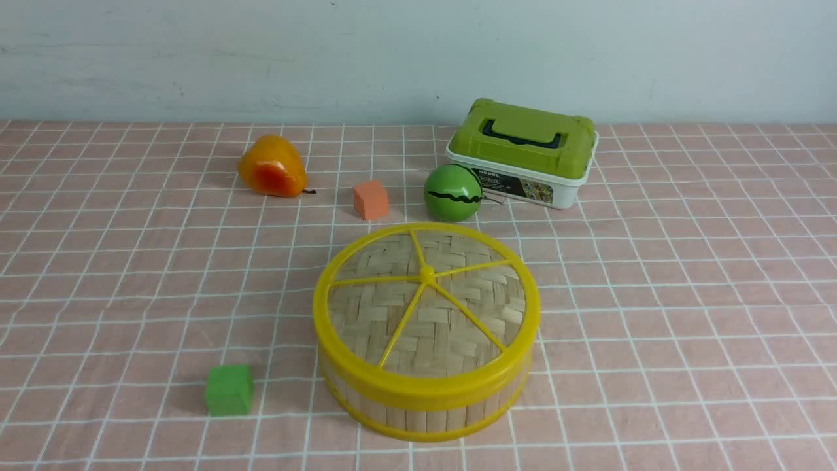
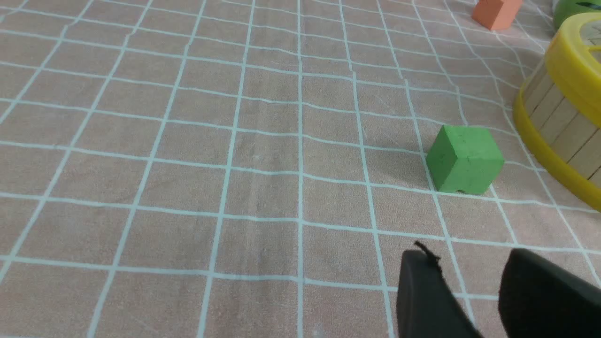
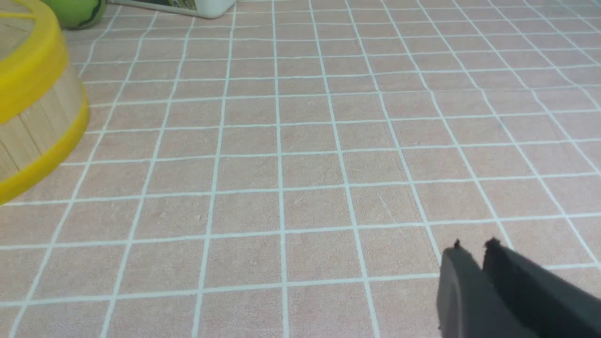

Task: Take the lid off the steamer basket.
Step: Use the right arm to lift the lid of the steamer

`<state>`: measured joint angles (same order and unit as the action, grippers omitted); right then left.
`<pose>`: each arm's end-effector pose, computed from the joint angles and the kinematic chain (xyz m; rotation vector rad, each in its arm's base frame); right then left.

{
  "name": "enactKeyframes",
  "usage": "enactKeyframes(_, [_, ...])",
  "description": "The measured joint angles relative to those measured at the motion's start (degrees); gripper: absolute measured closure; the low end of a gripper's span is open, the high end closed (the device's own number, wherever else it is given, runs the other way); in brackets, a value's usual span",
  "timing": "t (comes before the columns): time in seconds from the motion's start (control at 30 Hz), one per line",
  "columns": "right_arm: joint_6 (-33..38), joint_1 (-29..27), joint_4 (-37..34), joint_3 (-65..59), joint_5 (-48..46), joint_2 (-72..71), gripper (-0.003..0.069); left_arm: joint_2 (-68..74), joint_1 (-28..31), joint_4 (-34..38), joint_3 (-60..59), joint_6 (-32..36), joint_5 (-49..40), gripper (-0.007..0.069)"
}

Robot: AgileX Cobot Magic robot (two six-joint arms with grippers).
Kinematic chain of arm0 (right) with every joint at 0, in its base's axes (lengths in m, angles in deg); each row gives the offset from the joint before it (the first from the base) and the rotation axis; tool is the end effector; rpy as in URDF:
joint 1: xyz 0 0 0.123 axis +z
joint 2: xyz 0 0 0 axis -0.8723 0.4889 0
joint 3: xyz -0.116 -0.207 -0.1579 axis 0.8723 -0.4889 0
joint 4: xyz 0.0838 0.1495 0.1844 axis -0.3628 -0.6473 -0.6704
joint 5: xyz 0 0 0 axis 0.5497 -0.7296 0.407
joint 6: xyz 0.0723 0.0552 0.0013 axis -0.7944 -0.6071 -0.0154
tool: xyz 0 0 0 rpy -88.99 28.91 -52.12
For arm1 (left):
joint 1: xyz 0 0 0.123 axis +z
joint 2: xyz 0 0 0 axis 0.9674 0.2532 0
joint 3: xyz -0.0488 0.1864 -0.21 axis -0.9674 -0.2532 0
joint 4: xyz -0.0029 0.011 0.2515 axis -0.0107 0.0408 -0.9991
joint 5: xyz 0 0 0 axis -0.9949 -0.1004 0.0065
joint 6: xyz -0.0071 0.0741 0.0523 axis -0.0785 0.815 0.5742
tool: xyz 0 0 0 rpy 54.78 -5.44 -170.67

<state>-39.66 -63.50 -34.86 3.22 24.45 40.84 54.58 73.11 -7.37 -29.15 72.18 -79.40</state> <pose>0.0523 -0.0016 0.1730 0.1047 1.8701 0.0254 0.0523 -0.0030 0.1686 -0.1717 1.8850 -0.1917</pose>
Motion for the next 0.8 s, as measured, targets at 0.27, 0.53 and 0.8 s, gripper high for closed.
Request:
enactKeyframes(0.27, [0.00,0.00,0.00,0.00,0.00,0.00,0.0602,0.00,0.00,0.00,0.00,0.00,0.00,0.0386])
enactKeyframes(0.53, [0.00,0.00,0.00,0.00,0.00,0.00,0.0596,0.00,0.00,0.00,0.00,0.00,0.00,0.0386])
enactKeyframes(0.8, [0.00,0.00,0.00,0.00,0.00,0.00,0.0585,0.00,0.00,0.00,0.00,0.00,0.00,0.0386])
